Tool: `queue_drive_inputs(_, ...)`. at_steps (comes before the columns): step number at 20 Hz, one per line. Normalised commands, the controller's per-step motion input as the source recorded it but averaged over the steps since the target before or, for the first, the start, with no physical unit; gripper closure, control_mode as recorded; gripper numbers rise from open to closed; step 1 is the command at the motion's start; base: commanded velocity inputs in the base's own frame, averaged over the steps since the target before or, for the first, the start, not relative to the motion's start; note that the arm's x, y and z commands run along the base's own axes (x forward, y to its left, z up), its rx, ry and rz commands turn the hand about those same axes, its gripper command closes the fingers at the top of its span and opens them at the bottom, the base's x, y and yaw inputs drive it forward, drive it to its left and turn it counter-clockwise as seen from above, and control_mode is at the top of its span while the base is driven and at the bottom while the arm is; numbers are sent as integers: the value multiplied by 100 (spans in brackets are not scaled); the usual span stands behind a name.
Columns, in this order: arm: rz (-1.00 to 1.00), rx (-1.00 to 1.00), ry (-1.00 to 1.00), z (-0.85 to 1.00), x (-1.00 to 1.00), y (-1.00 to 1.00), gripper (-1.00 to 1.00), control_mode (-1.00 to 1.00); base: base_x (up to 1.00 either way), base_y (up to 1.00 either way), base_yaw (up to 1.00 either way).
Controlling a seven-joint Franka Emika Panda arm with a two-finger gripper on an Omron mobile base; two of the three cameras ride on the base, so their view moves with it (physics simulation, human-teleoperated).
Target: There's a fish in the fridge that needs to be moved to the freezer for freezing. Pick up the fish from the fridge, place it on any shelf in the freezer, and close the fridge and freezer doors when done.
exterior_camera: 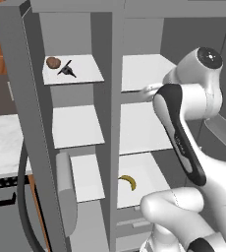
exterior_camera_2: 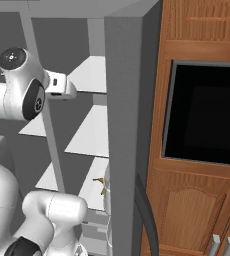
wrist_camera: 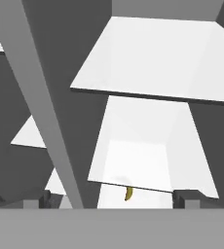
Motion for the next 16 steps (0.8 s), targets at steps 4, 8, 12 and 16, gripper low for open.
queue_drive_inputs(4,0,8,0,0,-19,-5,-100,-100,0,0,0)
queue_drive_inputs(8,-2,1,0,-5,-30,0,-100,-100,0,0,0)
queue_drive_inputs(12,-11,0,0,0,-48,1,-100,-100,0,0,0)
queue_drive_inputs(16,-9,0,0,0,-26,0,-100,-100,0,0,0)
